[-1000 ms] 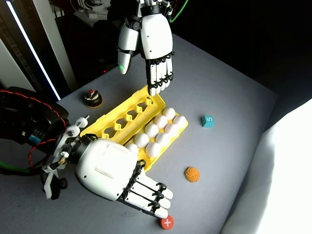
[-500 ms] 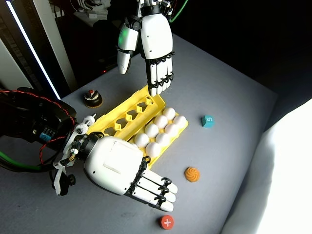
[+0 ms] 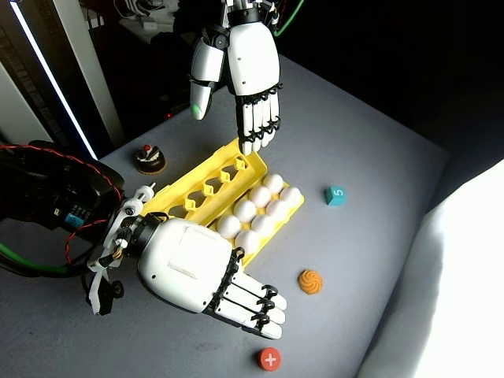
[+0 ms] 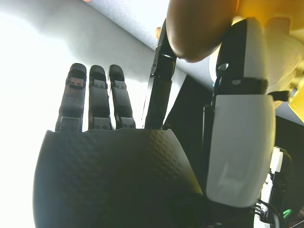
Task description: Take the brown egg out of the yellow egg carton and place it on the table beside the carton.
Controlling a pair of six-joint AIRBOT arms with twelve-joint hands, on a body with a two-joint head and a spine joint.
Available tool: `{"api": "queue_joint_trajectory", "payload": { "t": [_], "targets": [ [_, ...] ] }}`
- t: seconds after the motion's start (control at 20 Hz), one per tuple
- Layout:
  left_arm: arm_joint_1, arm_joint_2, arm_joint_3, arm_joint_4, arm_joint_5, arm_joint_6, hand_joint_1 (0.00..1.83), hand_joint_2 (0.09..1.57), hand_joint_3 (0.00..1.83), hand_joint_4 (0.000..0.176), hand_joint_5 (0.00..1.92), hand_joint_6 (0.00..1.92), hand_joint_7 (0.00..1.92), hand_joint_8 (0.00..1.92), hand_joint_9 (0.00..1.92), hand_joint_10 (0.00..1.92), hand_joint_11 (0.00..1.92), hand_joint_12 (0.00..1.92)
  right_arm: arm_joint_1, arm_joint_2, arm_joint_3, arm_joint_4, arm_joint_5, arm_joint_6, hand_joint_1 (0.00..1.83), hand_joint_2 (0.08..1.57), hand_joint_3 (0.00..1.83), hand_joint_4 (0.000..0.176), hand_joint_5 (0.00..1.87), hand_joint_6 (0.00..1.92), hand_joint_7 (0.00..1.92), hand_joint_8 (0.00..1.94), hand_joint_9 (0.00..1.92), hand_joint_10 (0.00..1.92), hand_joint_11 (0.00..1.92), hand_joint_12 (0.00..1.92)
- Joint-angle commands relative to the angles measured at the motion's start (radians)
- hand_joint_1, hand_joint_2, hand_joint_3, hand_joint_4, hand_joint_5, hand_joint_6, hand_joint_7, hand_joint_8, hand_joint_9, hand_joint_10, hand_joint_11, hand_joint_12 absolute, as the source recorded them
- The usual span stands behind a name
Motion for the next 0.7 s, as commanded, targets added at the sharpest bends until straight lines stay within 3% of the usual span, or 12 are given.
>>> {"api": "queue_joint_trajectory", "payload": {
  "t": [0.0, 0.1, 0.25, 0.4, 0.55, 0.65],
  "targets": [
    [-0.008, -0.001, 0.005, 0.034, -0.035, 0.001, 0.0, 1.31, 0.0, 0.0, 0.13, 0.0, 0.13, 0.0, 0.12, 0.01, 0.0, 0.3, 0.02, 0.006, 0.004, -0.058, 0.078, -0.003, 1.07, 1.03, 0.0, 0.176, 1.16, 0.69, 0.09, 0.0, 0.0, 0.0, 0.0, 0.0],
    [-0.008, -0.001, 0.006, 0.034, -0.035, 0.001, 0.0, 1.31, 0.0, 0.0, 0.12, 0.0, 0.11, 0.0, 0.09, 0.0, 0.0, 0.21, 0.033, 0.006, 0.004, -0.058, 0.078, -0.005, 1.07, 1.03, 0.0, 0.176, 1.17, 0.69, 0.08, 0.0, 0.0, 0.0, 0.0, 0.0],
    [-0.009, -0.001, 0.006, 0.034, -0.035, 0.001, 0.0, 1.32, 0.0, 0.0, 0.15, 0.0, 0.13, 0.0, 0.11, 0.0, 0.0, 0.24, 0.057, 0.016, 0.003, -0.058, 0.086, -0.025, 1.06, 1.04, 0.0, 0.176, 1.12, 0.76, 0.03, 0.0, 0.0, 0.0, 0.0, 0.0],
    [-0.009, -0.001, 0.007, 0.034, -0.035, 0.001, 0.0, 1.32, 0.0, 0.0, 0.11, 0.01, 0.1, 0.0, 0.08, 0.0, 0.0, 0.15, 0.065, 0.036, 0.004, -0.064, 0.089, -0.026, 1.07, 1.03, 0.0, 0.176, 1.15, 0.7, 0.06, 0.01, 0.0, 0.0, 0.0, 0.0],
    [-0.009, -0.001, 0.007, 0.034, -0.035, 0.001, 0.0, 1.32, 0.0, 0.0, 0.12, 0.0, 0.12, 0.0, 0.09, 0.0, 0.0, 0.17, 0.063, 0.053, 0.004, -0.066, 0.089, -0.026, 1.07, 1.03, 0.0, 0.176, 1.17, 0.67, 0.09, 0.0, 0.0, 0.0, 0.0, 0.0],
    [-0.009, -0.002, 0.007, 0.034, -0.035, 0.001, 0.0, 1.32, 0.0, 0.0, 0.17, 0.0, 0.16, 0.0, 0.14, 0.0, 0.0, 0.33, 0.054, 0.065, 0.004, -0.066, 0.09, -0.026, 1.07, 1.02, 0.0, 0.176, 1.18, 0.66, 0.08, 0.0, 0.0, 0.0, 0.0, 0.0]
  ]
}}
